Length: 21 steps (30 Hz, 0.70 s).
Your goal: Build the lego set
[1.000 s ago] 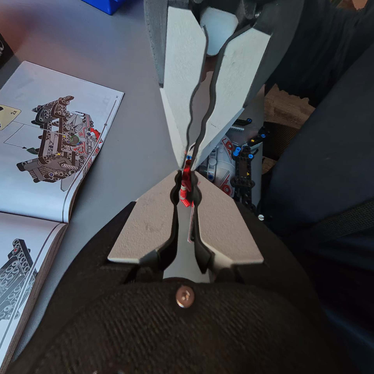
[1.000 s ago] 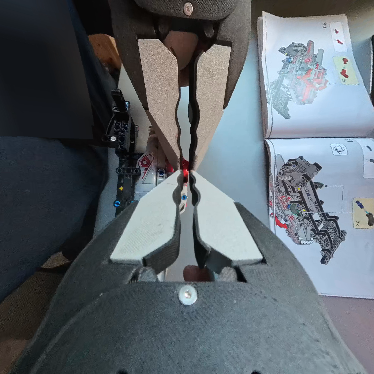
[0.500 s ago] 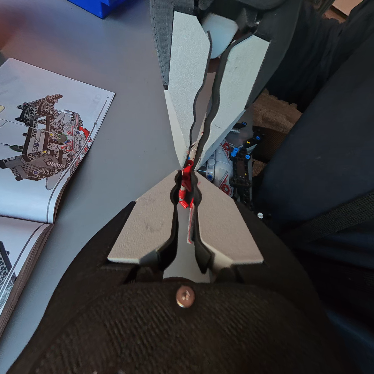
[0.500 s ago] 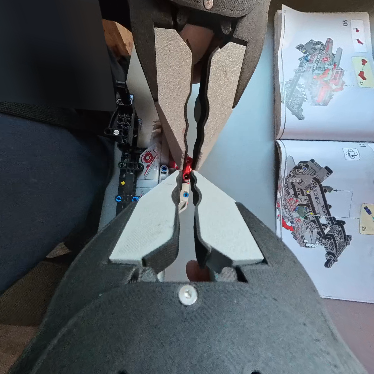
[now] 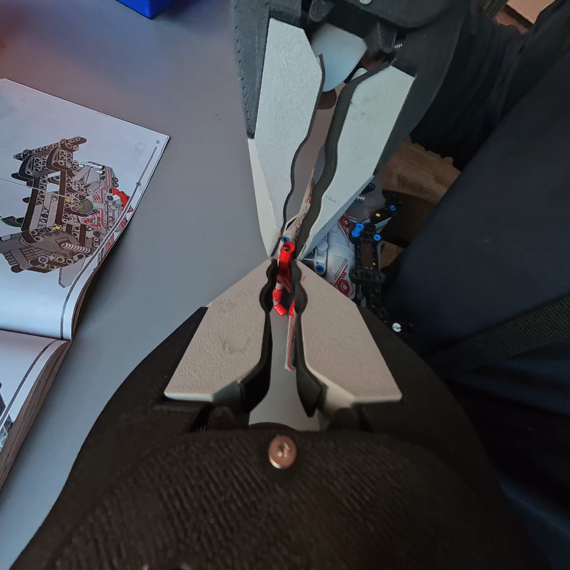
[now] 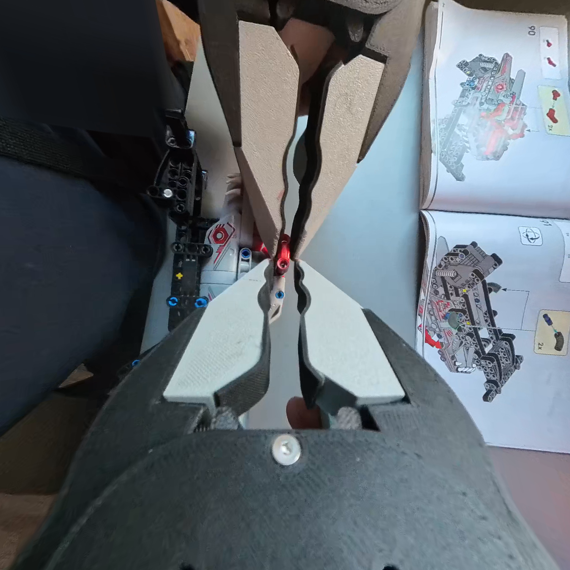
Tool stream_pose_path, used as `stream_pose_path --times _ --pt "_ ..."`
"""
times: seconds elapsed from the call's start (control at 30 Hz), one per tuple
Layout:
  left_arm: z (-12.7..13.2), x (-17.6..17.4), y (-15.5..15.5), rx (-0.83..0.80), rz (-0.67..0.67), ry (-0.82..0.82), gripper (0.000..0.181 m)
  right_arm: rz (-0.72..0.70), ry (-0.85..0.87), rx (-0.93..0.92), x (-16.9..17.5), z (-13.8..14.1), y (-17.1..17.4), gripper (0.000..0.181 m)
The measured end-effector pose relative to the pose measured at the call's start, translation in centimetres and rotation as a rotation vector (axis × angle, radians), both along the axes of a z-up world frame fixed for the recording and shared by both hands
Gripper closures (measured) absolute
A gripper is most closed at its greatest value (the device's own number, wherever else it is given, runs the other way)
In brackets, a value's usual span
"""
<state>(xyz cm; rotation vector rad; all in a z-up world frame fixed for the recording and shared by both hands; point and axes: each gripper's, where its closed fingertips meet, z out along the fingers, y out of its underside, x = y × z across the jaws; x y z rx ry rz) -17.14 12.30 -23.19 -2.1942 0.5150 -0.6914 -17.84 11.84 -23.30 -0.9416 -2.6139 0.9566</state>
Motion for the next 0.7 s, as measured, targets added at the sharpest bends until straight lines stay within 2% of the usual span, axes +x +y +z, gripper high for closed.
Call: stream_pose_path --times 0.13,0.33,0.43,0.53,0.6,0.7 --pt "0.0 0.1 -0.1 -0.01 -0.012 0.017 0.176 -0.006 0.02 -0.025 0.0 0.7 -0.1 0.172" --pt "0.1 0.3 -0.2 -0.015 -0.014 0.012 0.175 0.001 0.019 -0.02 0.2 0.4 -0.2 0.177" --pt "0.4 0.1 -1.2 -0.016 -0.012 -0.033 0.156 -0.005 0.011 -0.041 0.3 0.4 -0.2 0.177" --pt "0.7 -0.8 -2.1 -0.003 0.013 -0.032 0.152 0.001 0.001 -0.058 0.3 0.4 -0.3 0.177" --pt "0.6 -0.8 -2.2 -0.006 0.013 -0.053 0.161 0.015 -0.004 -0.05 0.2 0.4 -0.4 0.177" --pt "0.4 -0.3 -1.8 -0.015 0.005 -0.074 0.164 0.047 -0.009 -0.02 0.1 0.4 -0.6 0.177"
